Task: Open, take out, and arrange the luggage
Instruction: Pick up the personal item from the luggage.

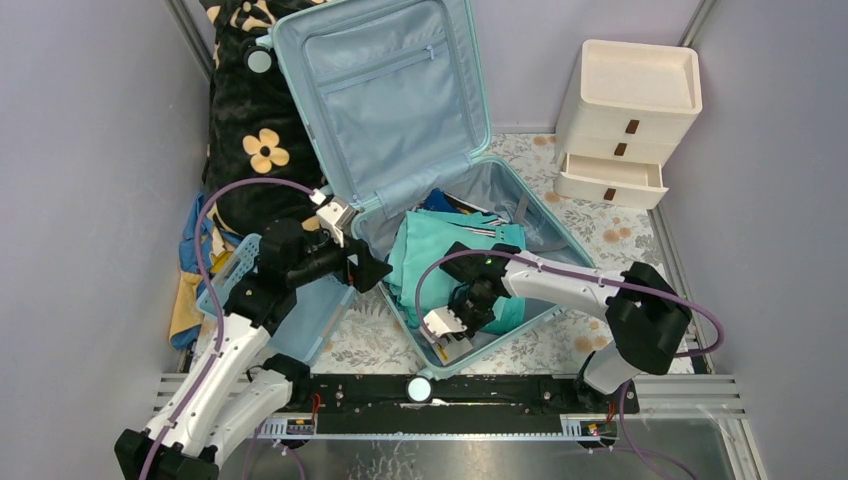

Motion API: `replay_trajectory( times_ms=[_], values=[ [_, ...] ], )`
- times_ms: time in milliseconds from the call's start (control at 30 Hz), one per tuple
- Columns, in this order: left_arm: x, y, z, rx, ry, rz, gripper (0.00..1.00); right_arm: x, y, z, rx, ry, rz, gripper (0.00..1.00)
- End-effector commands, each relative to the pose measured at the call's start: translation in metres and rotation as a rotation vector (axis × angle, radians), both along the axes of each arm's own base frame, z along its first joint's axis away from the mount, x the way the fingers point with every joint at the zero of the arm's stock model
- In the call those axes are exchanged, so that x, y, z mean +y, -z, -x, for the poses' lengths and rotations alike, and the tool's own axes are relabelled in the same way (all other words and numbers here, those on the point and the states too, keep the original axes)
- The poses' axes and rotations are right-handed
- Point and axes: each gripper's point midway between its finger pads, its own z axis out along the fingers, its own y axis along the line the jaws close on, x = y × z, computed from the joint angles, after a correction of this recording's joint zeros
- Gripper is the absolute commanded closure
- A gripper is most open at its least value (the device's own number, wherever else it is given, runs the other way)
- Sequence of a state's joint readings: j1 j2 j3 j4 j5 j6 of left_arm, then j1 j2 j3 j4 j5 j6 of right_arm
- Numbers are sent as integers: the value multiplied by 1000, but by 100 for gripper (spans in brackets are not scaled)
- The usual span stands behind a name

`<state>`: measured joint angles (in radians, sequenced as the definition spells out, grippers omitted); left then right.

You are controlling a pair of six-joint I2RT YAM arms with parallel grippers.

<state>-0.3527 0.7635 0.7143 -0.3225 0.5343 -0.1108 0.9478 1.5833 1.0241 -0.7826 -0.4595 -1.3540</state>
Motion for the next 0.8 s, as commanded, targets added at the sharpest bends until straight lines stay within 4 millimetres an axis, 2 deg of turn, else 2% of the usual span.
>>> replay_trajectory(
  times_ms=[0,100,267,400,600,767],
  values=[
    [-1,10,1,0,23,-19,3,-31,7,-7,-35,67,103,82],
    [-2,13,1,6,28,-17,3,-24,17,-3,5,88,81,80],
    [-2,16,0,18,26,-20,3,-8,36,-10,29,137,83,79],
    [-2,16,0,20,22,-23,3,4,38,-5,69,184,21,76],
    [0,19,1,27,23,-35,3,35,16,4,160,250,-156,74],
    [0,20,1,24,30,-45,3,50,-23,6,174,264,-342,72]
  ],
)
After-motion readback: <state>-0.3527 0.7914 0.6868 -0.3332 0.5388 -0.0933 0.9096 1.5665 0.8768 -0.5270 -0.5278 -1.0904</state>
